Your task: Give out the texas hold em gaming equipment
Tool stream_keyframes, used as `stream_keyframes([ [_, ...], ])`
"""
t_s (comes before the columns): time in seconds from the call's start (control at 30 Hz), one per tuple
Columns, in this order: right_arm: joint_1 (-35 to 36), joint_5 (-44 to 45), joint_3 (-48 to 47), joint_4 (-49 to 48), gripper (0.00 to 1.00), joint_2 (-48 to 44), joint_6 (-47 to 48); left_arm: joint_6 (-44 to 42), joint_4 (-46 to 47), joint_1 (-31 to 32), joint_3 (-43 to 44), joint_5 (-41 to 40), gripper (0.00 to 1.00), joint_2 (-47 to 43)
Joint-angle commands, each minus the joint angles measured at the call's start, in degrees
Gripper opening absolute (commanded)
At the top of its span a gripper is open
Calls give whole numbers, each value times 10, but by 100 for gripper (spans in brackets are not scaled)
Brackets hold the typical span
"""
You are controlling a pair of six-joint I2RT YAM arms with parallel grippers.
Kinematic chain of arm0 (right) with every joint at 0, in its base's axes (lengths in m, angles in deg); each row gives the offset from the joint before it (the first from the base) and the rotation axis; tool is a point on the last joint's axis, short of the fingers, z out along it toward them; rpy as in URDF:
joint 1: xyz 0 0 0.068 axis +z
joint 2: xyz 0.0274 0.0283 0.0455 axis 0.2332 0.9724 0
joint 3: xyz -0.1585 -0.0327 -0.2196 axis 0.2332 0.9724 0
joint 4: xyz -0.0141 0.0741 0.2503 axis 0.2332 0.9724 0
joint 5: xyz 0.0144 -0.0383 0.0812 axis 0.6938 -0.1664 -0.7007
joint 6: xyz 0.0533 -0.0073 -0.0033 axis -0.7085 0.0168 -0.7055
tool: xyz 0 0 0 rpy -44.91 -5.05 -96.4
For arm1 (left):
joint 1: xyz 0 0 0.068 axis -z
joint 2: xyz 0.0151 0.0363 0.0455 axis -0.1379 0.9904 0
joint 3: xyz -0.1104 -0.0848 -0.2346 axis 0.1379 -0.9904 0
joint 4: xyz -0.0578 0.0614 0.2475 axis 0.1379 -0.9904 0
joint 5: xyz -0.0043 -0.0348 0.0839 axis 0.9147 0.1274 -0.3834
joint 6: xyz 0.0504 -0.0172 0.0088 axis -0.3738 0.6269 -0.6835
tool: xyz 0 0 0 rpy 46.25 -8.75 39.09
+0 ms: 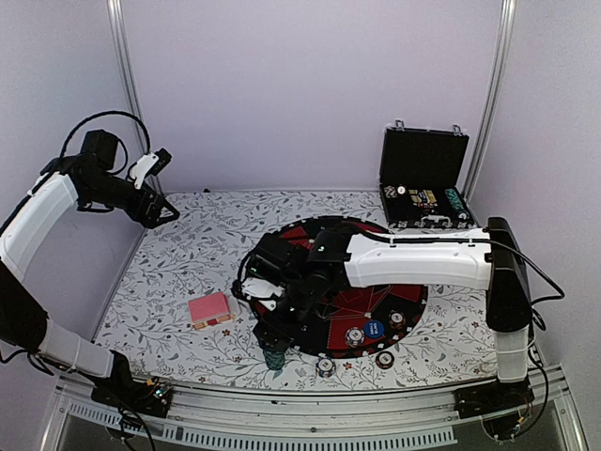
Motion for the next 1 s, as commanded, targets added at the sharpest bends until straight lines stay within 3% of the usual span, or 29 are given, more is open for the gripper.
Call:
stream_keyframes([
  [0.0, 8, -15, -14, 13, 81, 20, 15, 1, -10, 6, 16, 2, 100, 1],
  [0.27, 13, -30, -17, 8, 77, 33, 21, 1, -11, 6, 17, 0, 100, 0],
  [0.67, 12, 20, 2, -5, 72, 5, 3, 0, -13, 6, 21, -2, 100, -7],
  [0.97, -6, 22, 29, -22, 56, -18, -10, -2, -13, 6, 18, -6, 100, -16],
])
